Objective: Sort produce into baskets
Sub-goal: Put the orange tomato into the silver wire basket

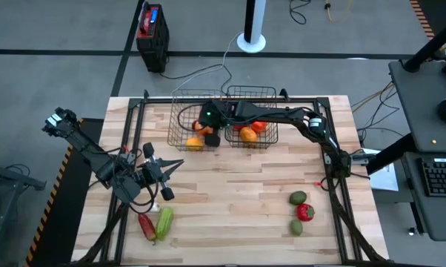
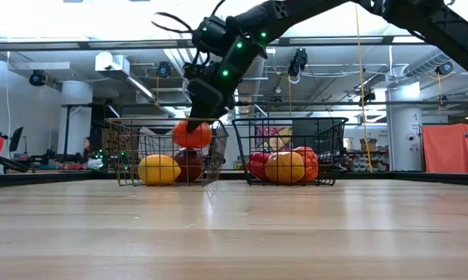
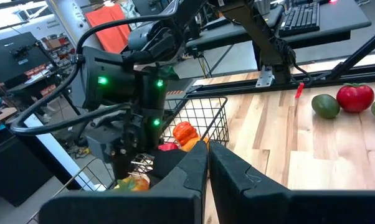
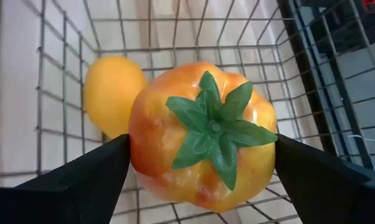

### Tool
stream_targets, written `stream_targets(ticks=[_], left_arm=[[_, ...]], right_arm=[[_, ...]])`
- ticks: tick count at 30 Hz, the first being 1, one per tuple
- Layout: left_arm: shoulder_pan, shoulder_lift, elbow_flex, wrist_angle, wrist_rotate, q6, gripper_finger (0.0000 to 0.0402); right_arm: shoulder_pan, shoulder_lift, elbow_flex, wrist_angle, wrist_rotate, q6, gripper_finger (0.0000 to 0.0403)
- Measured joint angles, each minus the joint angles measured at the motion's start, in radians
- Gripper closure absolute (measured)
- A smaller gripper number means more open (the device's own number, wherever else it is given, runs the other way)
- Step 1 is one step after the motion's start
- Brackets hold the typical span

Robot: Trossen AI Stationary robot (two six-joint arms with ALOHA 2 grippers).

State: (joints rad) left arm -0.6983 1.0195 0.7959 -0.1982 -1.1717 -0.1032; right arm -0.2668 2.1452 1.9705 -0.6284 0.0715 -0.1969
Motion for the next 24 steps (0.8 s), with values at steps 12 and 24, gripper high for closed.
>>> stream_targets(ticks=[12,24], left_arm=[[0.0,0.0,0.0,-0.002,0.0,0.0,0.0402],[0.0,0.0,0.0,-0.006,0.0,0.0,0.0402]], right_arm=[[0.0,0.0,0.0,0.029,-0.003,0.142,0.0034],[0.003,0.0,0.0,0.028,-0.027,0.121,0.0034]])
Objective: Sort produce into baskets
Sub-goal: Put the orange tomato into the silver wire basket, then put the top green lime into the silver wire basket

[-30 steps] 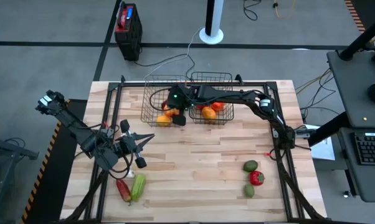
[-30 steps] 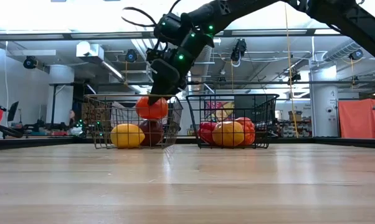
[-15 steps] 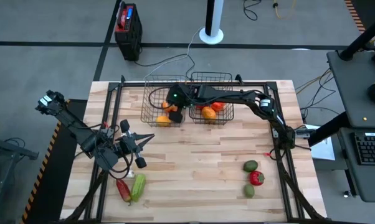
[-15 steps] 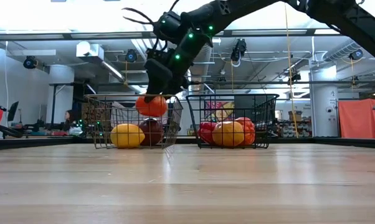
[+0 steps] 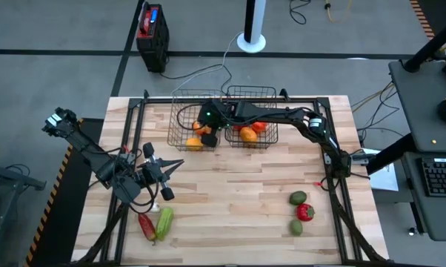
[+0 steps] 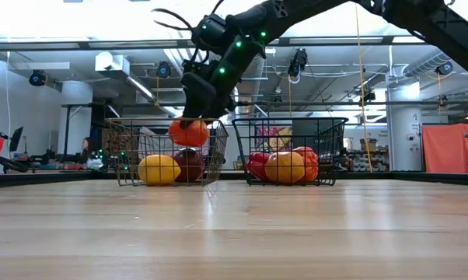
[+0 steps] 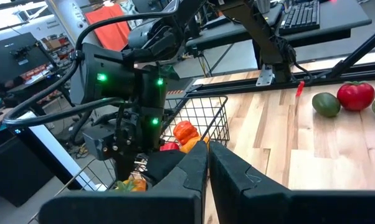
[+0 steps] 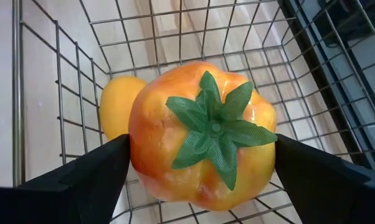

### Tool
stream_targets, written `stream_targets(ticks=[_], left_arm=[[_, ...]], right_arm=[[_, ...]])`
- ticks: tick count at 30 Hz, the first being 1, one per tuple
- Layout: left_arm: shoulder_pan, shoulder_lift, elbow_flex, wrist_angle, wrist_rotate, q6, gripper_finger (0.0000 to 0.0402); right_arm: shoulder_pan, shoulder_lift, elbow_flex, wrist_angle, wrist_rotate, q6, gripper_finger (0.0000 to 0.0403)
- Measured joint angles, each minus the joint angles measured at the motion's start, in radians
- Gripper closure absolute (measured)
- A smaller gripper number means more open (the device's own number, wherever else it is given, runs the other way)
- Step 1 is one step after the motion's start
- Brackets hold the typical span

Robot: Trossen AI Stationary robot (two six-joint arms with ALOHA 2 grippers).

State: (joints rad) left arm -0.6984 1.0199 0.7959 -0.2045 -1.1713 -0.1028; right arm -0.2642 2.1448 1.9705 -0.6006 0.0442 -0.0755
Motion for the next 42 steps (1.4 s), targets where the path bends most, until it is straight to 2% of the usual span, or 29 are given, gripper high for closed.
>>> stream_targets(ticks=[5,16,21,31,35,42], left_arm=[[0.0,0.0,0.0,-0.001,0.0,0.0,0.0402],[0.0,0.0,-0.001,-0.006,0.0,0.0,0.0402],[0.0,0.003,-0.006,-0.007,0.005,0.0,0.0402],[0.0,0.021,-0.006,-0.009,0.005,0.013,0.0402],[0.0,0.021,-0.006,-0.009,0.005,0.012,0.0402],[-0.001,0.021,-0.006,-0.009,0.011,-0.013,0.0402]], right_arm=[[0.0,0.0,0.0,0.002,0.0,0.065,0.0034],[0.002,0.0,0.0,0.007,-0.046,0.076,0.0025],[0.005,0.0,0.0,0.009,-0.044,0.057,0.0006],[0.004,-0.002,0.0,0.006,-0.043,0.015,0.0003],[0.004,-0.042,0.009,-0.005,-0.042,0.009,0.0003],[0.035,-0.198,0.018,-0.09,-0.044,0.01,0.0003]])
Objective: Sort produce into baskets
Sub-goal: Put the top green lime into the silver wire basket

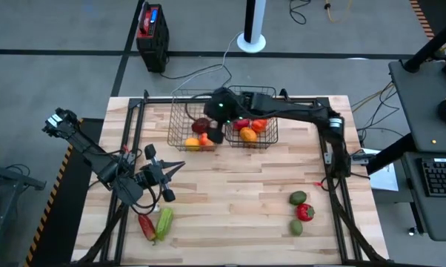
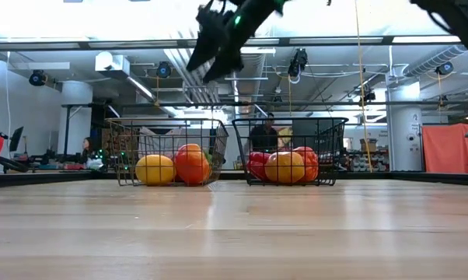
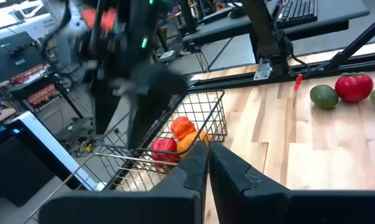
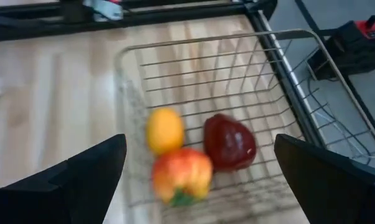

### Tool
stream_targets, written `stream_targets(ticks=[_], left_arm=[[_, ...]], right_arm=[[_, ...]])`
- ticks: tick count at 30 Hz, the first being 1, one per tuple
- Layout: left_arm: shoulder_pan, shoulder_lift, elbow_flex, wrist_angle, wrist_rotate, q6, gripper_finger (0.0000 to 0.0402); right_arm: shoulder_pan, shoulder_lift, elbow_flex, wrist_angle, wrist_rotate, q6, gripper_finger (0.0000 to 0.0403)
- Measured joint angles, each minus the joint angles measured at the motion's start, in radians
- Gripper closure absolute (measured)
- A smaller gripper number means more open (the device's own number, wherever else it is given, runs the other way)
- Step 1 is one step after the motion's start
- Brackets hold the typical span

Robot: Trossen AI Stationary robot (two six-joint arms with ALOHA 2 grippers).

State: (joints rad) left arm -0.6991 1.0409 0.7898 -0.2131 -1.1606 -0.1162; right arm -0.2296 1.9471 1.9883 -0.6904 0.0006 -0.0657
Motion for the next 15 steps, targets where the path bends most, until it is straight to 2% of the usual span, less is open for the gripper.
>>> stream_targets(ticks=[6,12,15], left_arm=[[0.0,0.0,-0.001,-0.001,0.069,-0.038,0.0402],[-0.001,0.006,-0.002,-0.001,0.157,-0.115,0.0402],[-0.001,0.024,-0.002,0.001,0.177,-0.142,0.0402]], right_arm=[[0.093,-0.131,-0.066,-0.074,0.003,0.047,0.0003],[0.238,-0.251,-0.241,-0.084,0.081,0.121,0.0003],[0.308,-0.312,-0.337,-0.099,0.078,0.181,0.0003]])
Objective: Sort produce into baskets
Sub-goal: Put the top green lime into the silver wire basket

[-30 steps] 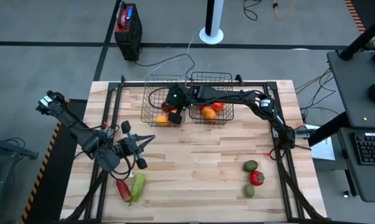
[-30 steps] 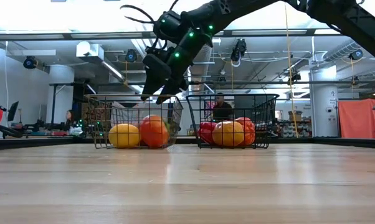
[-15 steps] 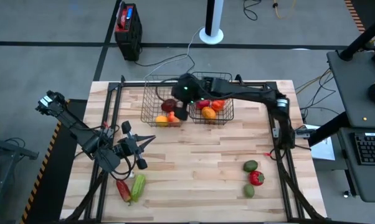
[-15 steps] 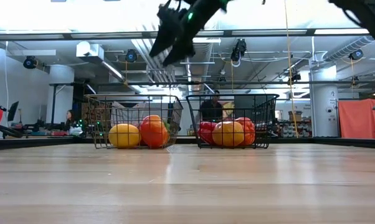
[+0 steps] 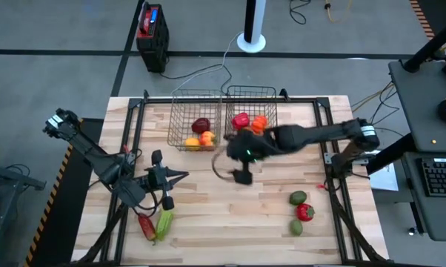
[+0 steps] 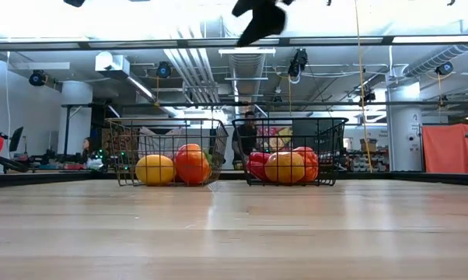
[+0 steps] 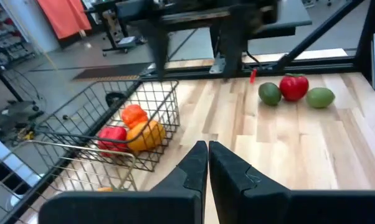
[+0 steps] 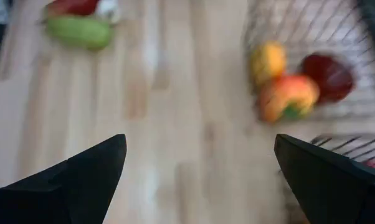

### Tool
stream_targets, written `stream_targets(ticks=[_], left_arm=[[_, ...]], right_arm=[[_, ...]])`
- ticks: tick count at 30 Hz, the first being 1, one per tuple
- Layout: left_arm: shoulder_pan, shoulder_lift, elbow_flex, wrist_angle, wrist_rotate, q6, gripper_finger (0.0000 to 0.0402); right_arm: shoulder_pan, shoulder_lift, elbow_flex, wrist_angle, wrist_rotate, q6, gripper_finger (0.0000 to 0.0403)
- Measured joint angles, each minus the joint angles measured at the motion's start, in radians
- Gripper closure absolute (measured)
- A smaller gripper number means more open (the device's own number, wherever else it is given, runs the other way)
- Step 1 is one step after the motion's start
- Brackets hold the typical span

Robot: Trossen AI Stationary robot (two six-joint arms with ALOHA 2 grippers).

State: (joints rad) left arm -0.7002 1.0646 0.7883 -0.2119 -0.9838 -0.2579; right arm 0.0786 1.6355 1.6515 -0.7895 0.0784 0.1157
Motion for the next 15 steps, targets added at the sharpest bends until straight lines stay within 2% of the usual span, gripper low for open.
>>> stream_targets(ticks=[7,15], left_arm=[[0.0,0.088,0.0,0.083,0.002,-0.014,0.0402],[-0.002,0.185,0.034,0.114,0.023,-0.018,0.0402]], right_arm=[[0.134,-0.09,-0.17,-0.1,-0.013,0.243,0.0003],[0.239,-0.109,-0.224,-0.116,-0.061,0.419,0.0003]])
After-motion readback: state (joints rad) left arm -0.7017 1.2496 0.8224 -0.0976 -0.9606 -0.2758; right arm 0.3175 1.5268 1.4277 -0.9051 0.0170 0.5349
